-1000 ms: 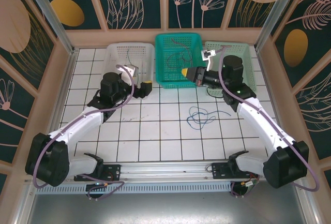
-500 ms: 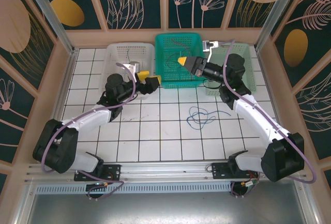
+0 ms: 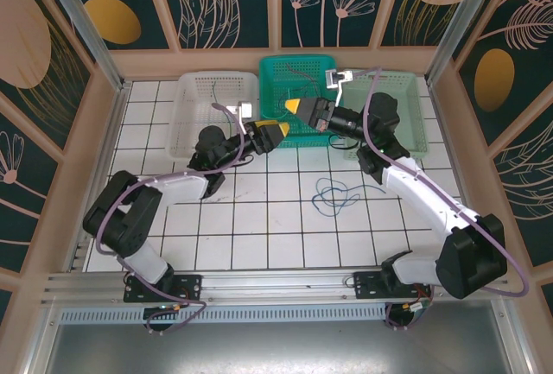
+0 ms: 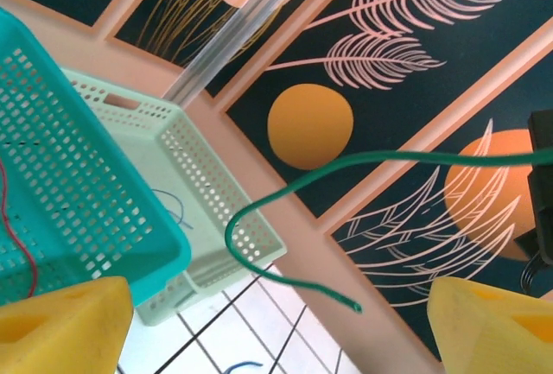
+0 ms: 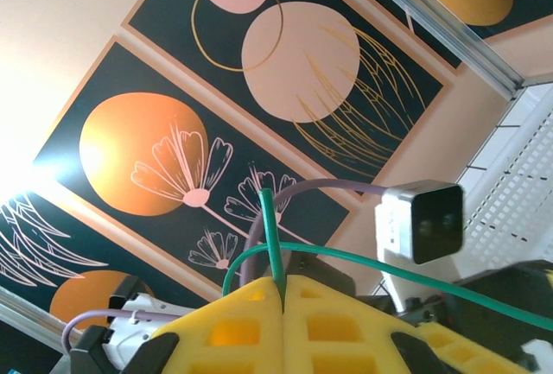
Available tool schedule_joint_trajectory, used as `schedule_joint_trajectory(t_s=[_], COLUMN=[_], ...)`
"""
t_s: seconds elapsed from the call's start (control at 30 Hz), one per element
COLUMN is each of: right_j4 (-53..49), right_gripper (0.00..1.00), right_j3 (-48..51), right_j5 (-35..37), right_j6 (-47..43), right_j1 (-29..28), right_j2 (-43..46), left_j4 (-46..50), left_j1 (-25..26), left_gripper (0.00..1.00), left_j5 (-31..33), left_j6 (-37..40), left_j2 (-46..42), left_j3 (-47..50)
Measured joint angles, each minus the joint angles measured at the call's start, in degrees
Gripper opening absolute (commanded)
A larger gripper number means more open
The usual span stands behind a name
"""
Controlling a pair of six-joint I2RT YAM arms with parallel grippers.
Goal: Untangle the cables
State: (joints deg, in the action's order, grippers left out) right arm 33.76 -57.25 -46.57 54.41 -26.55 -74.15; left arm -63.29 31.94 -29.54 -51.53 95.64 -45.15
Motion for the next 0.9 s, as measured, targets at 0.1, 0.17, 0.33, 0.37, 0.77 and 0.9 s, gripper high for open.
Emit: schedule_joint_trajectory(t_s=[0.1,0.17,0.33,0.37,0.77,0.9], right_j4=[0.6,0.8,1.3,1.4,3.9,4.5], right_gripper=[0.0,0.0,0.0,0.0,0.0,0.0], right_j3=[-0.1,-0.4,-0.9,-0.9,-0.9,-0.9], right_j5=[0.0,0.0,0.0,0.0,0.0,0.0], right_j6=[0.0,0.0,0.0,0.0,1.4,1.7], right_j1=[-0.2,-0.3,-0.6,-0.6,-1.6,-2.0], right_j2=[0.0,0.0,0.0,0.0,-0.3,-0.3], left_j4=[-4.3,-5.8,-7.8,-8.1,-10.2,-10.2], left_j1=[0.2,0.5,1.4,1.6,2.2,2.2], left_gripper=[0.84,0.83,0.83,0.83,0.76,0.69], left_j5=[-0.5,-0.9,-1.8,-1.9,-3.1,-3.1], left_j6=[-4.9,-7.1,-9.9,-10.1,-11.8,-11.8], left_j2=[3.5,5.2,6.8,6.8,10.3,11.3], left_j3=[-1.3,-2.2,-3.9,-4.1,-7.5,-8.4])
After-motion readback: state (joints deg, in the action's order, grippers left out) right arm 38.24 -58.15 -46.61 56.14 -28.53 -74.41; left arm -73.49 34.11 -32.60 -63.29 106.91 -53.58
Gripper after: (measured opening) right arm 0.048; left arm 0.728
